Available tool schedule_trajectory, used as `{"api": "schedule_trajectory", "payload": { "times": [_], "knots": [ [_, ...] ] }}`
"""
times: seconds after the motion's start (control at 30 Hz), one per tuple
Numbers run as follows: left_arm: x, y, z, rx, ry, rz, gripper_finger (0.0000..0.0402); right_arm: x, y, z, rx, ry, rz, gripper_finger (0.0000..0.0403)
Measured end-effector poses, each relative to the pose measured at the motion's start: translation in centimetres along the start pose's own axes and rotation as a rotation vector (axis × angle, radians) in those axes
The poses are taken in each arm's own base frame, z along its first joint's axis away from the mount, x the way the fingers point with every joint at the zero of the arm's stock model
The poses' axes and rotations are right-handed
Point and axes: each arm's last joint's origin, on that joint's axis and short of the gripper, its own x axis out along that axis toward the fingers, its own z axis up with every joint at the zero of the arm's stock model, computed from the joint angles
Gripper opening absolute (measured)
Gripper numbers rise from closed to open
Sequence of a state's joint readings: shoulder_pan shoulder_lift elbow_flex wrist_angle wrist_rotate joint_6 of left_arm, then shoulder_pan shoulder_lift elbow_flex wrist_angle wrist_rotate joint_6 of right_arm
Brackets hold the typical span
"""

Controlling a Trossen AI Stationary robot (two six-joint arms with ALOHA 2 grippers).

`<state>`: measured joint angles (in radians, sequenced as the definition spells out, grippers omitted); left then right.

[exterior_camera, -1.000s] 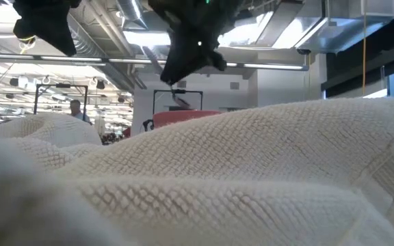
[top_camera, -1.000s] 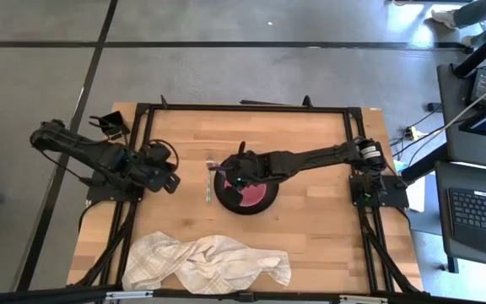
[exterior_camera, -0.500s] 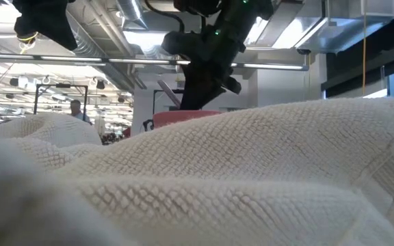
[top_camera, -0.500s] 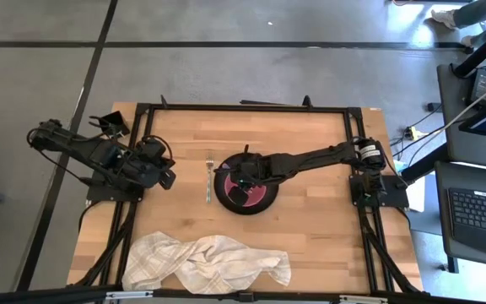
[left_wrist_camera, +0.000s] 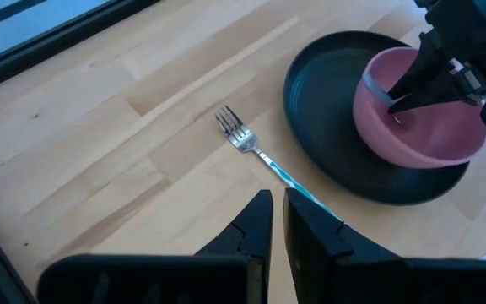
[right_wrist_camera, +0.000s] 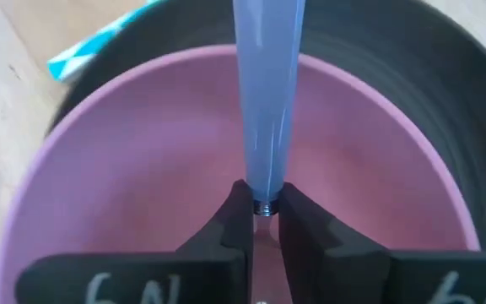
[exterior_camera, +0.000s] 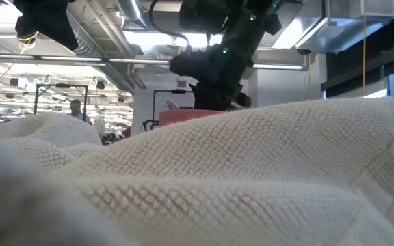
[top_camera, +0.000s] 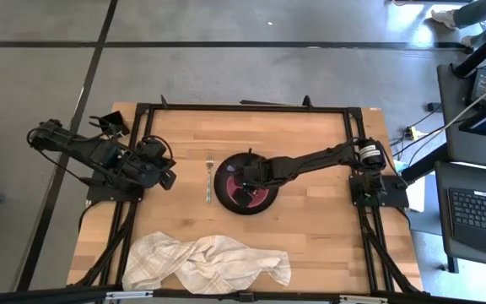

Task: Set table place
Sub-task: Put the purple spoon into the pink bowl

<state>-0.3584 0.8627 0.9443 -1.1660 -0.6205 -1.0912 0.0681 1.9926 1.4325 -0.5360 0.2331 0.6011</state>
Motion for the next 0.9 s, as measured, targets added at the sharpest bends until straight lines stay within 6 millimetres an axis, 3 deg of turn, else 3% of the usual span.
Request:
{"api": "schedule_trajectory", "payload": {
  "times": [0.23,0.5,0.9],
  "knots": [
    [0.0,0.0,0.0,-0.001,0.000,0.000,0.0027,0.1,0.0,0.3,0.007,-0.025,0.016,0.0041],
    [0.0,0.0,0.0,-0.001,0.000,0.000,0.0027,0.2,-0.5,0.9,0.026,-0.034,0.027,0.0078],
    [0.0,0.0,0.0,-0.001,0.000,0.000,0.0027,0.3,-0.7,1.2,0.038,-0.032,0.063,0.0084]
  ]
}}
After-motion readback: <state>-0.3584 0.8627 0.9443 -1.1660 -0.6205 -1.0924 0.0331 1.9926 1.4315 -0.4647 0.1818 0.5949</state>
